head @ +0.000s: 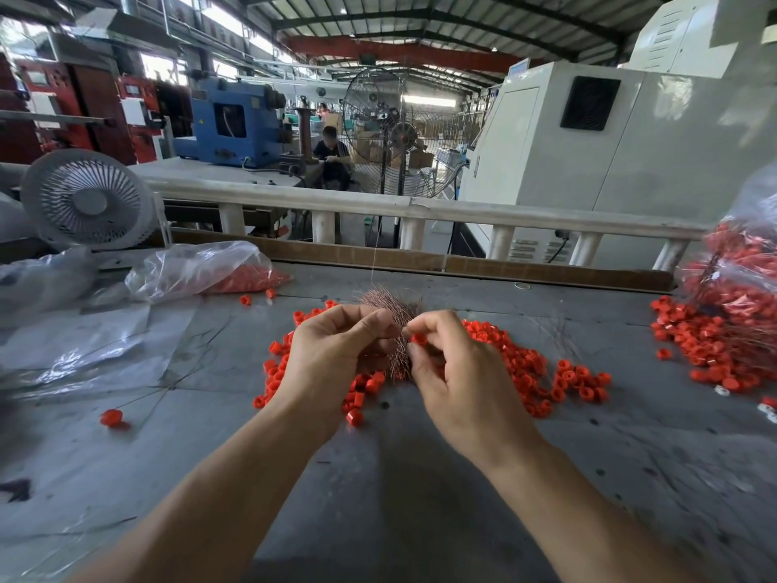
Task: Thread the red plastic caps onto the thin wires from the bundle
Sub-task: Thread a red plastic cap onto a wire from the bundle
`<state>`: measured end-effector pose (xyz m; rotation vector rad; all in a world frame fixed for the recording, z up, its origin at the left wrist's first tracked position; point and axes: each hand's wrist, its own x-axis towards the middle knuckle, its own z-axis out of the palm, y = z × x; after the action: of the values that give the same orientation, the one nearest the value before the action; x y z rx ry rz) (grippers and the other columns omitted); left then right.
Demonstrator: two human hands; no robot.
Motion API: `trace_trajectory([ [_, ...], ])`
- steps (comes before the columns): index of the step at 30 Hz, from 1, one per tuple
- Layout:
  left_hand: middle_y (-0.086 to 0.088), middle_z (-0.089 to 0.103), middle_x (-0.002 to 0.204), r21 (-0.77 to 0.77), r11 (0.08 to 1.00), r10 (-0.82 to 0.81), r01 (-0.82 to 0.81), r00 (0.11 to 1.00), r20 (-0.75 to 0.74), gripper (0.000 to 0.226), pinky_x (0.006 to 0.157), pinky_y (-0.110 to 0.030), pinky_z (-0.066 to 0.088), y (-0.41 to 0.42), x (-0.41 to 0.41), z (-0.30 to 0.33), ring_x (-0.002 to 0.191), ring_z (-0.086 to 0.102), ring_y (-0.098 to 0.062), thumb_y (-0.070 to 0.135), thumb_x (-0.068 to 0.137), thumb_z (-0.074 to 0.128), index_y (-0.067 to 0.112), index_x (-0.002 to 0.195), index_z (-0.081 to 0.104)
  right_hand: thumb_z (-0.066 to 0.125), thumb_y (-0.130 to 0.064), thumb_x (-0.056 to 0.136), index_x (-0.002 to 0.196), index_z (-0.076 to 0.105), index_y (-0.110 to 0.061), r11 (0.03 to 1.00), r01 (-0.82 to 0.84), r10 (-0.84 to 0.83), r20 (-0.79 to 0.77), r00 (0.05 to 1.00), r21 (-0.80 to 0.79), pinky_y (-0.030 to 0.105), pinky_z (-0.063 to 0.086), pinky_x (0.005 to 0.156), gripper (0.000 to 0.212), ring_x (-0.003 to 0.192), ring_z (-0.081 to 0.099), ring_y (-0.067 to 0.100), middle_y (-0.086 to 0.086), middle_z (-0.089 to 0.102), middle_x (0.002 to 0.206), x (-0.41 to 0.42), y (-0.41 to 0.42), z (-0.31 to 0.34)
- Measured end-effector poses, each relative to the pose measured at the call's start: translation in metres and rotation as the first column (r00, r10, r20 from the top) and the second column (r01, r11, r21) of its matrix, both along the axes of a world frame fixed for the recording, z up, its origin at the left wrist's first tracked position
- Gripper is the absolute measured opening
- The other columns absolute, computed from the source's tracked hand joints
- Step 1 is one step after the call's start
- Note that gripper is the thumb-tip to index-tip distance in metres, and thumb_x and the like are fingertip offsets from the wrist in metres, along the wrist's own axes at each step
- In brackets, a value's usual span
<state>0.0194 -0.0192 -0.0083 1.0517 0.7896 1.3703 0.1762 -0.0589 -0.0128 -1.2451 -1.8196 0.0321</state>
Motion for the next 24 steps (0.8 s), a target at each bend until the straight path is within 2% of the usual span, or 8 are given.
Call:
trace_trajectory([
  [3,-0.012,0.071,0.08,-0.003,1.0,-0.023,0.023,0.999,0.038,0.018,0.065,-0.027,0.059,-0.0006,-0.0004,0.0025,0.071,0.065,-0.018,0.02,0.078,0.077,0.006,0.088,0.072,0.06,-0.027,0.102,0.116,0.062,-0.023,0.999,-0.037,0.036,-0.043,0.998,-0.021,0.022,0.054,0.078,0.014,0.094,0.068,0.003,-0.011,0.073,0.101,0.0013,0.0026,-0.0028],
  [6,-0.011,0.068,0.078,0.001,0.999,-0.053,0.053,0.997,0.058,0.018,0.067,-0.027,0.057,-0.0007,-0.0016,0.0036,0.073,0.062,-0.018,0.016,0.08,0.076,0.005,0.091,0.068,0.062,-0.023,0.102,0.108,0.068,-0.025,0.997,-0.056,0.047,-0.154,0.987,-0.054,0.01,0.044,0.078,0.009,0.095,0.063,0.001,-0.014,0.069,0.097,0.0018,0.0048,-0.0036],
  [9,-0.013,0.066,0.081,0.027,0.998,-0.05,0.049,0.997,0.063,0.014,0.069,-0.03,0.057,-0.0005,-0.0014,0.0044,0.07,0.062,-0.017,0.016,0.077,0.078,0.01,0.083,0.067,0.061,-0.021,0.102,0.102,0.071,-0.028,0.979,-0.147,0.091,-0.337,0.937,-0.143,0.018,0.047,0.076,0.012,0.084,0.065,0.001,-0.021,0.069,0.085,0.0037,0.0048,-0.0041],
  [12,-0.012,0.069,0.082,0.06,0.998,-0.029,0.027,0.999,0.04,0.018,0.067,-0.03,0.057,0.0,-0.0021,0.0039,0.069,0.062,-0.016,0.017,0.074,0.079,0.01,0.083,0.065,0.061,-0.021,0.102,0.101,0.072,-0.029,0.965,-0.205,0.119,-0.422,0.899,-0.164,0.025,0.049,0.073,0.014,0.074,0.064,0.001,-0.023,0.068,0.078,0.0037,0.0037,-0.004],
  [18,-0.018,0.07,0.092,0.044,0.999,0.016,-0.02,0.996,0.092,0.02,0.064,-0.027,0.056,0.0001,-0.005,0.0047,0.069,0.064,-0.016,0.021,0.076,0.079,0.009,0.088,0.068,0.063,-0.023,0.101,0.099,0.073,-0.029,0.97,-0.156,0.058,-0.447,0.893,-0.187,0.031,0.054,0.069,0.012,0.074,0.065,0.005,-0.016,0.072,0.085,0.0033,0.0035,-0.0045],
  [21,-0.018,0.069,0.093,0.044,0.997,0.052,-0.057,0.995,0.087,0.012,0.062,-0.027,0.056,0.0003,-0.0065,0.0058,0.069,0.065,-0.016,0.021,0.075,0.079,0.015,0.08,0.07,0.063,-0.023,0.1,0.099,0.074,-0.029,0.968,-0.148,0.04,-0.456,0.889,-0.204,0.042,0.059,0.071,0.012,0.08,0.068,0.011,-0.01,0.073,0.087,0.004,0.002,-0.0045],
  [24,-0.015,0.072,0.086,0.047,0.993,0.102,-0.106,0.992,0.074,0.013,0.061,-0.026,0.056,0.0004,-0.0069,0.0057,0.068,0.067,-0.017,0.021,0.071,0.082,0.017,0.073,0.069,0.064,-0.022,0.099,0.098,0.075,-0.029,0.967,-0.154,0.051,-0.443,0.895,-0.201,0.041,0.059,0.07,0.012,0.079,0.068,0.011,-0.01,0.073,0.084,0.0036,0.0013,-0.0044],
])
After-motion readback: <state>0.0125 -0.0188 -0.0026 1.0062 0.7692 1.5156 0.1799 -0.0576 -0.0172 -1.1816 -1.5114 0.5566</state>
